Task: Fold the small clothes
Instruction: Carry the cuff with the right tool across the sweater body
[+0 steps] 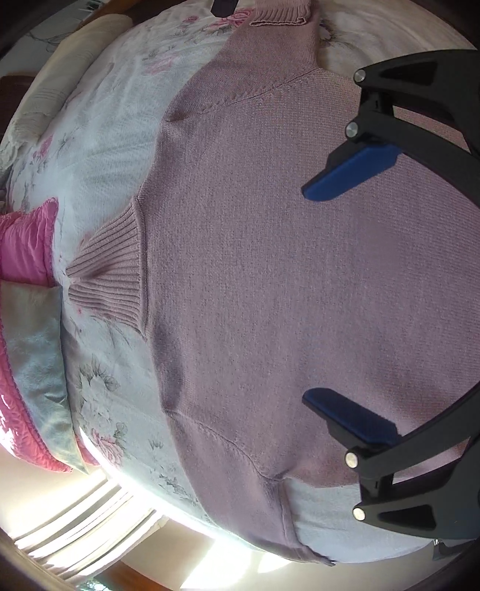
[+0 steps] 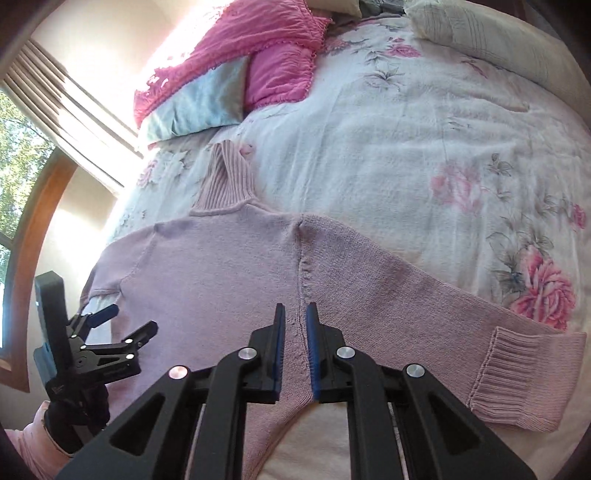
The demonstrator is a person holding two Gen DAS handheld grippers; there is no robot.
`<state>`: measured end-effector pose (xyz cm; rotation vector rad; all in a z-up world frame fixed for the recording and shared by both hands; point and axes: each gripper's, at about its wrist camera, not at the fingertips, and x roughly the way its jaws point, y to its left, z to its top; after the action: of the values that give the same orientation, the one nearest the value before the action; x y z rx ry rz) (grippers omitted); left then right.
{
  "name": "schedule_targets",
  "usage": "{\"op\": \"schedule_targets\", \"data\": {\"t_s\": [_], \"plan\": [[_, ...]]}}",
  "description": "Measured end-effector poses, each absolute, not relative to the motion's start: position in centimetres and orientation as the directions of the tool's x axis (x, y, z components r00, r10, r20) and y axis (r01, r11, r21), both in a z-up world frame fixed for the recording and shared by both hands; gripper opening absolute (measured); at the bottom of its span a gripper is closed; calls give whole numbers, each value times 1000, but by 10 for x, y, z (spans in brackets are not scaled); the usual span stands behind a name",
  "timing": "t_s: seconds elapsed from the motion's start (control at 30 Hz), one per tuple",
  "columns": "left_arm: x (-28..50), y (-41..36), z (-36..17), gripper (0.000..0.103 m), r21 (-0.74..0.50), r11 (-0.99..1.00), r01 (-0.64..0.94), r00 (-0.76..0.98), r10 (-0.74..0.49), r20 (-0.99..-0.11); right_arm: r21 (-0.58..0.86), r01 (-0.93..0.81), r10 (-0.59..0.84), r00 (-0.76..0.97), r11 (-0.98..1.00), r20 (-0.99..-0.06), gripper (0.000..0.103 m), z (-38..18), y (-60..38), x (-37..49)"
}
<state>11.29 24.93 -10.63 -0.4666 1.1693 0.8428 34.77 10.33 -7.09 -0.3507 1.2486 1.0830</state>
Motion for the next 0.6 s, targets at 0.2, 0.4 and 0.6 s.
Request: {"op": "schedule_targets", "data": {"t_s": [0.2,0.4,0.6], "plan": [[87,258,-110,100,93,604,-791,142,329,-934,-136,-708,88,270,693,-959,70,-110,47,388],[90,254,-119,100,69,613,-787,147,295,-944,-250,-613,-115,251,749,-961,81,-165,0,429],[99,245,-113,100,78,637,-767,158,305,-939,-69,-571,11,136,818,-991,49,-185,-20,445]]}}
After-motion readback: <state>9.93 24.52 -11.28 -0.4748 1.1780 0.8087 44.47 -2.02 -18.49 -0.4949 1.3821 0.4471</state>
